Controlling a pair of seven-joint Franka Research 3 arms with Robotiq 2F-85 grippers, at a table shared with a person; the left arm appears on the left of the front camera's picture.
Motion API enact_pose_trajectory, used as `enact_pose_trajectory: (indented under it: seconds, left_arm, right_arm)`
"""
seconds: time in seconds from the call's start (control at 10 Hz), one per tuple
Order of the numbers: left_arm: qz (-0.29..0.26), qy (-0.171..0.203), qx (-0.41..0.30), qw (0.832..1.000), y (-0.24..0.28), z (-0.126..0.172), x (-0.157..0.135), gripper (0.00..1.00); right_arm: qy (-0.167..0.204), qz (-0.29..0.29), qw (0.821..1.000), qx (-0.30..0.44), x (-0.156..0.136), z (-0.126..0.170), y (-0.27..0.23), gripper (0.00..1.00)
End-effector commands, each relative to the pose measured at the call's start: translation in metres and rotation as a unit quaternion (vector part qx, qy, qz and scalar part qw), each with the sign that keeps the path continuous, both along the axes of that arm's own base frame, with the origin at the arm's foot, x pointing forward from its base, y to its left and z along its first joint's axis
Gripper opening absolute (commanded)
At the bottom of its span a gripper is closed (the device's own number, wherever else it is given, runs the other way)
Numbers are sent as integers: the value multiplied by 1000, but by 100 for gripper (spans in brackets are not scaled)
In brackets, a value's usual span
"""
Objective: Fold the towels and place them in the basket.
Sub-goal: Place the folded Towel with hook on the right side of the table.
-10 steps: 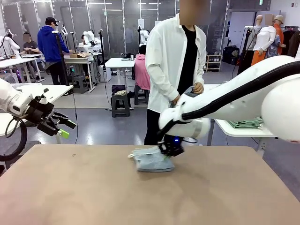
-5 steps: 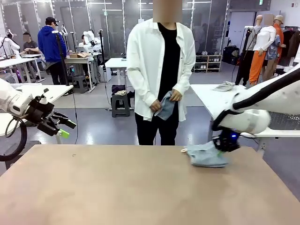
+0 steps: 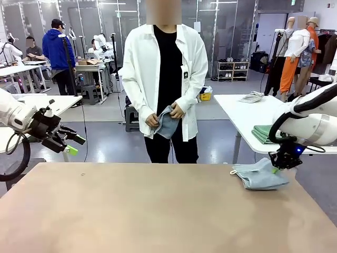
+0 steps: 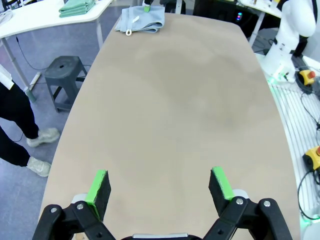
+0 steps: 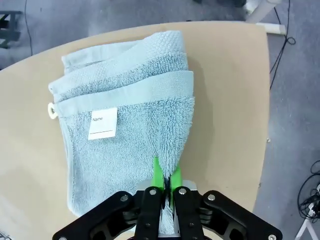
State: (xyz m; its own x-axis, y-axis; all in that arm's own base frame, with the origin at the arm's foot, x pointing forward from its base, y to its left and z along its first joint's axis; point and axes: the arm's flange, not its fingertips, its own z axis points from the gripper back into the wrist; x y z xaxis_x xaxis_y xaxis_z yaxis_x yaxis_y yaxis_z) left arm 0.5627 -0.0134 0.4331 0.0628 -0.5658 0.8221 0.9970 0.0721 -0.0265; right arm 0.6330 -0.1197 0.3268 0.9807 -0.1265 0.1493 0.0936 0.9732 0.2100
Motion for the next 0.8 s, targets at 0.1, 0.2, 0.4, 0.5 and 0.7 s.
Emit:
enact_pose_trajectory:
  seconds: [0.1, 0.2, 0.4, 0.5, 0.7]
  left_arm:
    - [-1, -1, 0, 1000, -1, 1, 0, 100]
    - [-1, -1, 0, 1000, -1, 1, 0, 100]
    - [-1, -1, 0, 1000, -1, 1, 0, 100]
    - [-1, -1, 0, 1000, -1, 1, 0, 100]
    - [-1, -1, 0, 1000, -1, 1, 0, 100]
  right_arm:
    - [-16, 0, 1000, 3, 8, -8, -1, 26]
    - [-20, -2, 1000, -4, 7, -8, 0, 46]
    - [-29, -8, 999, -12, 4, 0, -5, 66]
    - [-34, -10, 999, -15, -1, 9, -7, 49]
    - [-51, -1, 998, -20, -14, 46, -8, 69]
